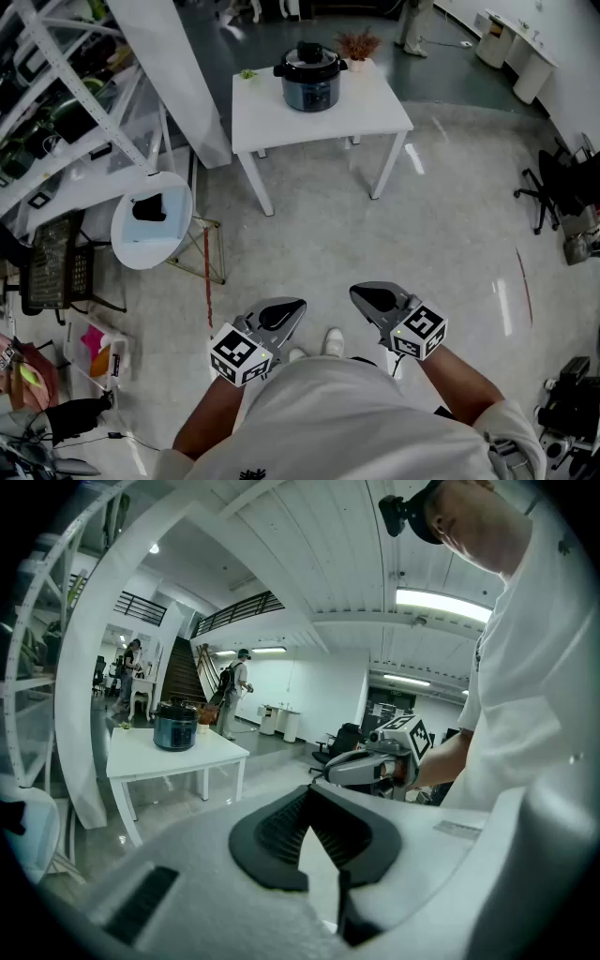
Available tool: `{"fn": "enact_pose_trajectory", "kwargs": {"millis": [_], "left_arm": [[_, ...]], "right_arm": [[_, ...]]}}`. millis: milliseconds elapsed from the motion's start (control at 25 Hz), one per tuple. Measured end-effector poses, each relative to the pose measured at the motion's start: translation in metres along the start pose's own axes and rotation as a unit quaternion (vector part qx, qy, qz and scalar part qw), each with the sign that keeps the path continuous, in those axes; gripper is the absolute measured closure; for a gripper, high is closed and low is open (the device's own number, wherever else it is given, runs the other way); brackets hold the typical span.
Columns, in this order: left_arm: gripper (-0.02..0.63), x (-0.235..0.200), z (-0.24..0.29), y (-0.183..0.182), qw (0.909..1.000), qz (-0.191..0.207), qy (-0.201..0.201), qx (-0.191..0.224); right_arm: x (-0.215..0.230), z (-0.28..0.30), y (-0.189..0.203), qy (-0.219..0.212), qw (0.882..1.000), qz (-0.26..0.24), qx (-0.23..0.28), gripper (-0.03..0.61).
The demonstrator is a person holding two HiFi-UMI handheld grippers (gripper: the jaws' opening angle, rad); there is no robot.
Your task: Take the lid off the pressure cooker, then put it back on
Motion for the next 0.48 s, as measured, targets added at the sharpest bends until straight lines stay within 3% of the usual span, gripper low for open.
{"fn": "enact_pose_trajectory", "kwargs": {"millis": [480], "left_arm": [[0.609,-0.017,0.046,-0.031,1.0000,0.000,-0.009,-0.003]], "right_arm": [[0.064,-0.008,-0.003,-0.004,1.000,0.006,0.014,0.566]]}}
Point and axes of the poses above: the fingertips, and each gripper's own axes: z forward along the fingers, x to its right, y out of its underside, the point moved 8 cm from there along -z, backward along the fingers, and after that the axes turned 15 degrees about -x, right-handed, at the moved point
